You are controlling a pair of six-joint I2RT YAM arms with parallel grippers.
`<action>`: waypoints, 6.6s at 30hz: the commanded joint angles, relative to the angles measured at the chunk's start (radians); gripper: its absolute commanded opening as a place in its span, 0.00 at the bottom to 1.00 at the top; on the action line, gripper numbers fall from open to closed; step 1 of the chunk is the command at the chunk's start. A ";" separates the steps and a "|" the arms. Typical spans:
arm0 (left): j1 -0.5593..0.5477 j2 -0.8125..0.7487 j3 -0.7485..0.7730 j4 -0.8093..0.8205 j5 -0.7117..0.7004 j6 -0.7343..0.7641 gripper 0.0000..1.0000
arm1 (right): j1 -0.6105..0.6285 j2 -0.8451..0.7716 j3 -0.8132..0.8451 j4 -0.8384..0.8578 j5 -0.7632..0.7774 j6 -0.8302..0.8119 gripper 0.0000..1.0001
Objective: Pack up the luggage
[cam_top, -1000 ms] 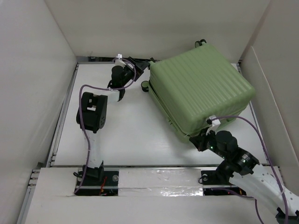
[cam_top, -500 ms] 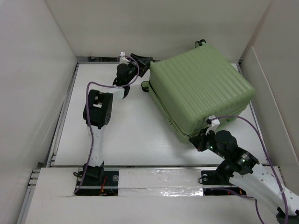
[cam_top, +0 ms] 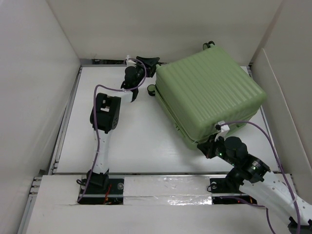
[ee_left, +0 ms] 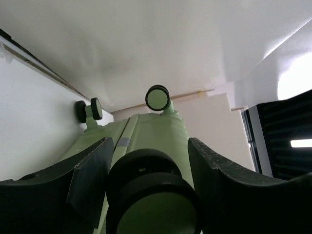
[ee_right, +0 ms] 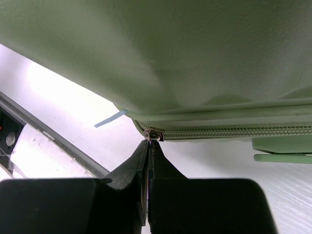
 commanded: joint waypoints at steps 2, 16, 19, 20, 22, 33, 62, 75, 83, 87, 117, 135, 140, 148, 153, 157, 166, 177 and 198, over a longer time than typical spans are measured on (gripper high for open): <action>-0.005 -0.019 0.047 0.068 -0.045 -0.031 0.16 | 0.016 -0.009 0.018 0.128 -0.045 0.018 0.00; 0.134 -0.270 -0.532 0.479 -0.051 0.001 0.00 | -0.042 0.206 0.138 0.301 0.012 -0.086 0.00; 0.154 -0.334 -0.673 0.574 -0.034 0.001 0.00 | -0.140 0.267 0.215 0.360 -0.049 -0.170 0.00; 0.154 -0.357 -0.715 0.592 -0.040 0.005 0.00 | -0.177 0.313 0.241 0.366 -0.074 -0.187 0.00; 0.154 -0.428 -0.828 0.643 -0.057 0.008 0.00 | -0.296 0.367 0.295 0.390 -0.172 -0.212 0.00; -0.017 -1.075 -1.286 0.346 -0.360 0.323 0.00 | -0.205 0.458 0.095 0.573 -0.269 -0.034 0.00; -0.310 -1.053 -1.306 0.347 -0.345 0.358 0.00 | 0.263 0.798 0.034 0.947 0.269 0.046 0.00; -0.252 -1.143 -1.287 0.280 -0.339 0.401 0.00 | 0.165 0.467 0.248 0.684 -0.057 -0.157 0.00; -0.226 -1.266 -1.197 0.149 -0.364 0.504 0.00 | -0.141 0.375 0.414 0.445 -0.405 -0.195 0.00; -0.174 -1.304 -1.128 0.002 -0.424 0.584 0.00 | -0.269 0.314 0.380 0.271 -0.401 -0.241 0.00; -0.612 -1.245 -1.149 -0.242 -0.569 0.874 0.00 | -0.527 0.504 0.211 0.575 -0.485 -0.214 0.00; -0.636 -0.609 -0.858 0.028 -0.402 0.779 0.08 | -0.325 0.294 0.044 0.430 -0.404 -0.180 0.00; -0.627 -0.562 -0.809 0.036 -0.394 0.766 0.08 | -0.113 0.323 0.044 0.465 -0.236 -0.105 0.00; -0.636 -0.522 -0.764 0.059 -0.336 0.743 0.08 | 0.100 0.550 0.074 0.781 -0.078 0.018 0.00; -0.591 -0.589 -0.867 0.066 -0.336 0.720 0.32 | 0.142 0.651 0.097 0.860 0.107 0.027 0.00; -0.492 -0.796 -1.043 0.015 -0.348 0.699 0.63 | 0.121 0.604 0.073 0.835 0.136 -0.002 0.00; -0.268 -1.204 -1.194 -0.235 -0.427 0.616 0.74 | 0.093 0.579 0.054 0.809 0.085 -0.023 0.00; 0.106 -1.272 -1.142 -0.268 -0.414 0.398 0.89 | 0.084 0.584 0.036 0.814 0.049 -0.028 0.00; 0.269 -0.787 -0.806 -0.136 -0.204 0.254 0.88 | 0.075 0.581 0.016 0.831 0.006 -0.026 0.00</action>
